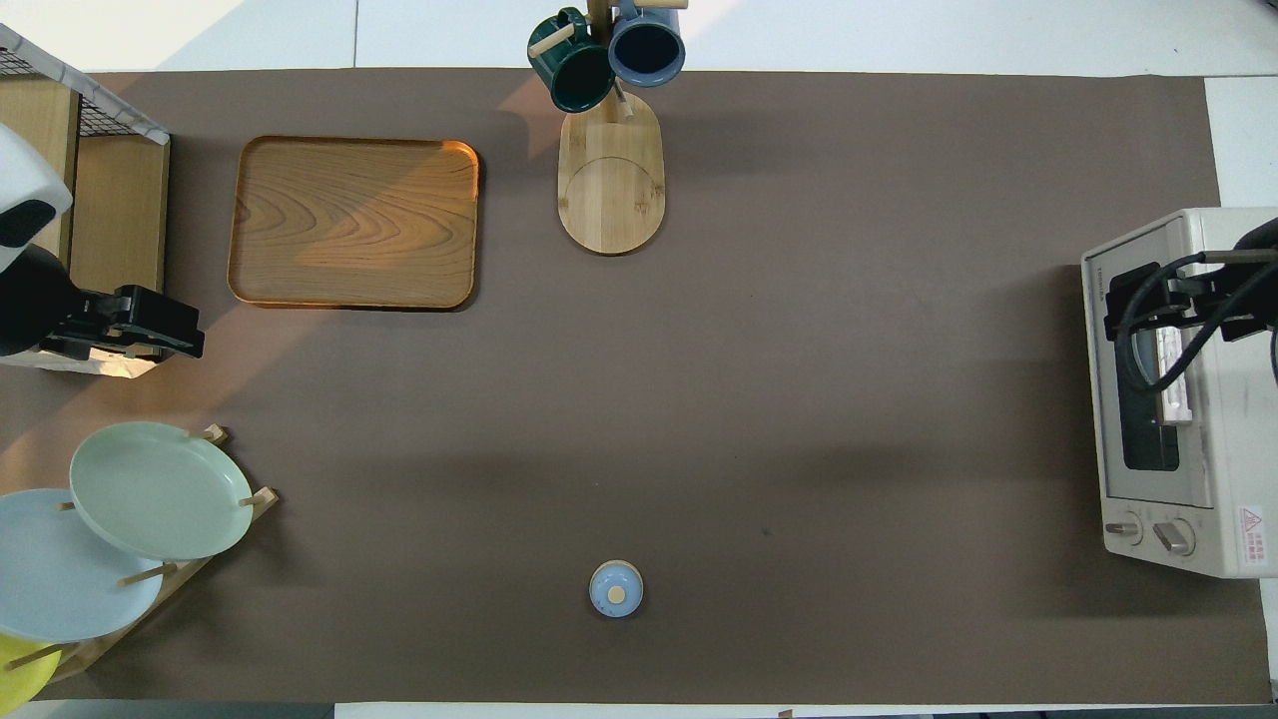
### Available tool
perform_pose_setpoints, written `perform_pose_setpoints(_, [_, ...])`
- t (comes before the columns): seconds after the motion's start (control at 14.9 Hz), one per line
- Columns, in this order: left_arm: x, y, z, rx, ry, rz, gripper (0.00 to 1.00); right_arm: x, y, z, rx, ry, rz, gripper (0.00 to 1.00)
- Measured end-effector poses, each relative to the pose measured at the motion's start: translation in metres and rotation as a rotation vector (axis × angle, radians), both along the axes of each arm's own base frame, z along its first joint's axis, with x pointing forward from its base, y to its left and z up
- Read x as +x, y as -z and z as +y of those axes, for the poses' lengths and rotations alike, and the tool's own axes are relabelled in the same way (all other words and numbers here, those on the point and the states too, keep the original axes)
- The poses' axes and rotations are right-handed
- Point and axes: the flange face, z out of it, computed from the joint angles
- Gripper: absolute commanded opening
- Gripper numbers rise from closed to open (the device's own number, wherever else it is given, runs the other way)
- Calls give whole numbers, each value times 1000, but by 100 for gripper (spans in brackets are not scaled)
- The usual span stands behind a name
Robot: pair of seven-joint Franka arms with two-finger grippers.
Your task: Put eggplant into oven
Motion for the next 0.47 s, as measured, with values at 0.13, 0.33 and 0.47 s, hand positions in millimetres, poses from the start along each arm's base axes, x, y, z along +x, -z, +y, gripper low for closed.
perform_pose_setpoints(0.13, [0,0,0,0,0,0,100,0,0,-5,0,6,-1,100])
perform_pose_setpoints(0.33, [0,0,0,0,0,0,100,0,-1,-9,0,13,-1,100])
perform_pose_setpoints(0.47, [0,0,0,0,0,0,100,-1,-1,-18,1,30,-1,100])
